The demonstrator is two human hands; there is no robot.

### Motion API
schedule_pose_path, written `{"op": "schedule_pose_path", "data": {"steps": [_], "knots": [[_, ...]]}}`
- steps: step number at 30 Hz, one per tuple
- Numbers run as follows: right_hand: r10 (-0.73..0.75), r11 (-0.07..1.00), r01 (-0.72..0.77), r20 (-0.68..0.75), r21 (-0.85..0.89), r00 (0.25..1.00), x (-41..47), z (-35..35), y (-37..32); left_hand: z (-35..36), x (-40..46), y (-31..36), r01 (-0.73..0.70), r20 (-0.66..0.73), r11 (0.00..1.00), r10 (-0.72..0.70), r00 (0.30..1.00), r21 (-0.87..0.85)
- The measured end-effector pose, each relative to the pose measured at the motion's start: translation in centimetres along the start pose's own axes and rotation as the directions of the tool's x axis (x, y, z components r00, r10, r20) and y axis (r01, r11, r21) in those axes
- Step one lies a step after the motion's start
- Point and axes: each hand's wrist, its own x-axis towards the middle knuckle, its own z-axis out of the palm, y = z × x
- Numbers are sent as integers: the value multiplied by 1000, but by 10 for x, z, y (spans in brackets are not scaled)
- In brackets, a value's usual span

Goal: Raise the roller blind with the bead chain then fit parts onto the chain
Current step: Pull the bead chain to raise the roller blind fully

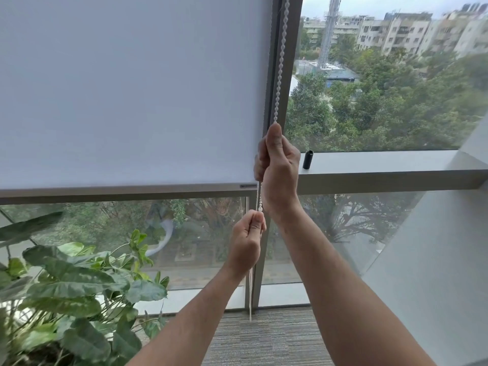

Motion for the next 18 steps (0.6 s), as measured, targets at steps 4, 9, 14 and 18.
{"op": "schedule_pose_path", "data": {"steps": [4,9,14,18], "knots": [[-16,999,15,-15,-34,1000,-9,-3,11,-9,1,-5,45,140,998,-37,989,-49],[45,991,-49,-40,-127,998,-35,-21,47,-22,14,-5,69,-94,997,-72,993,-28],[135,965,-145,-61,-217,989,-63,-42,79,-21,45,50,-87,-176,991,67,982,-104],[183,957,-188,-46,-220,982,-68,-48,88,-5,63,101,-162,34,960,174,984,-229]]}}
